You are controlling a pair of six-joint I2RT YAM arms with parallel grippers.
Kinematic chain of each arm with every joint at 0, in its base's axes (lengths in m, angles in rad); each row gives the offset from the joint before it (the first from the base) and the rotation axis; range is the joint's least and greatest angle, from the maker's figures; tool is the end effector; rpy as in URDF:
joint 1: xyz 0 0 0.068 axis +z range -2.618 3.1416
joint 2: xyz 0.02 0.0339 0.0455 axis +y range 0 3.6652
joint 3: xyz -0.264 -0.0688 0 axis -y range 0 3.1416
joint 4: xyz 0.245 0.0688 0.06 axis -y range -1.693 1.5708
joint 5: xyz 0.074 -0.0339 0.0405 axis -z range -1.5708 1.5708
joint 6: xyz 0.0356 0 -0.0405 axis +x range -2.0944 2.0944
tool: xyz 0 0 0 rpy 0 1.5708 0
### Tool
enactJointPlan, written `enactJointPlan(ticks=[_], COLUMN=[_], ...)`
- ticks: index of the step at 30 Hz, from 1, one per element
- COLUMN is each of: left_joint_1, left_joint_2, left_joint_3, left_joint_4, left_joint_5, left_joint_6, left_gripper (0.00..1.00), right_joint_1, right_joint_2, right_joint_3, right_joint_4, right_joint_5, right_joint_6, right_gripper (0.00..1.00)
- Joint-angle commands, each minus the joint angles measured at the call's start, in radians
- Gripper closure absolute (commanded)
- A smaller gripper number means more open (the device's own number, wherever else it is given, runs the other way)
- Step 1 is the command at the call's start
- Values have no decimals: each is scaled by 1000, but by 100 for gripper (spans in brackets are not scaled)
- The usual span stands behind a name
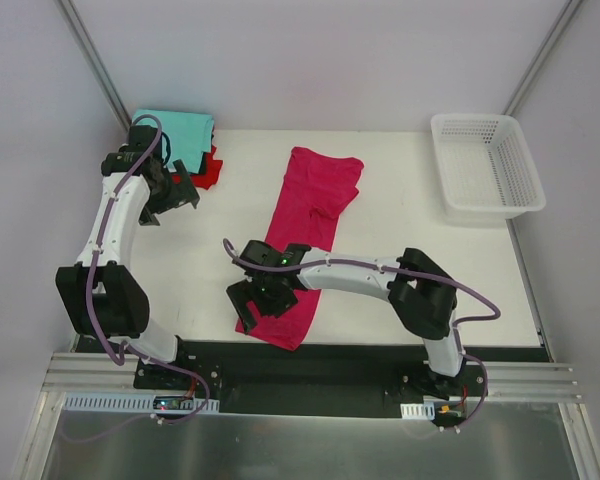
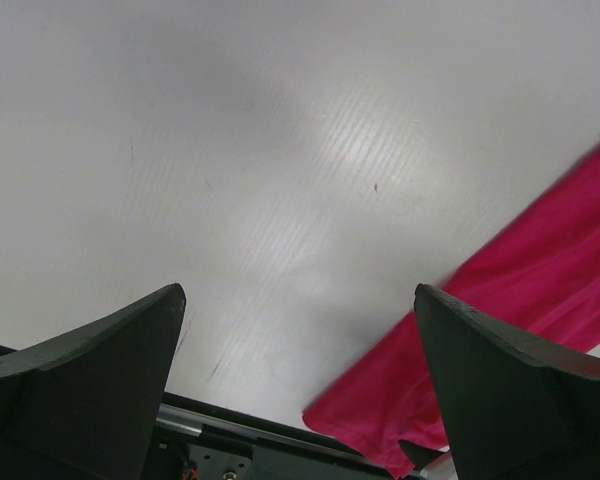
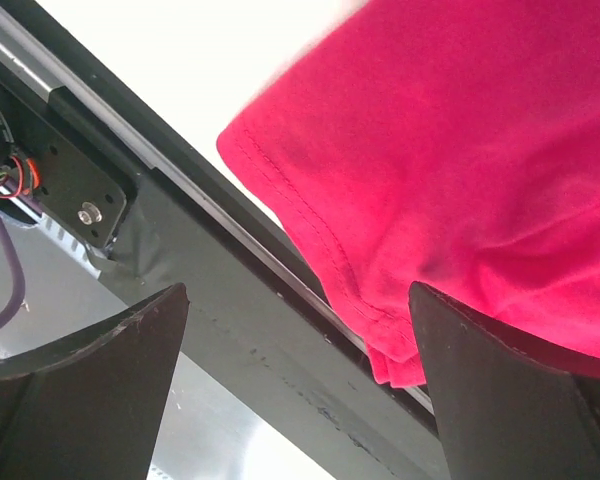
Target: Fold and stack the t-shirts
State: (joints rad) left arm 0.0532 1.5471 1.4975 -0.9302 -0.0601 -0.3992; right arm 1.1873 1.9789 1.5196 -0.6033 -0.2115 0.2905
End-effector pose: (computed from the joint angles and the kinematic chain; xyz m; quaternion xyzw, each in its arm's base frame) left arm 0.3219 0.0193 0.3342 -0.2230 0.9299 -0.0218 0.2917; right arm 0.1517 0.3959 0.2059 -0.4412 0.8558 0.2439 0.1160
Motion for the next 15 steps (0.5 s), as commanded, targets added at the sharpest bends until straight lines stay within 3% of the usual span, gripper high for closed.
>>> enactJointPlan(ticks=[1,15], left_joint_1=[0,0], left_joint_2=[-5,1], left_joint_3=[30,56], left_joint_4=[-28,-44], left_joint_5=[8,19], left_joint_6=[17,22], left_gripper=[1,1], right_joint_1=[18,34], right_joint_2=[15,-60], right_joint_3=[-39,-257], right_joint_4=[89,136], right_joint_5=[-92,-86], right_joint_6=[48,118], right_gripper=[4,4])
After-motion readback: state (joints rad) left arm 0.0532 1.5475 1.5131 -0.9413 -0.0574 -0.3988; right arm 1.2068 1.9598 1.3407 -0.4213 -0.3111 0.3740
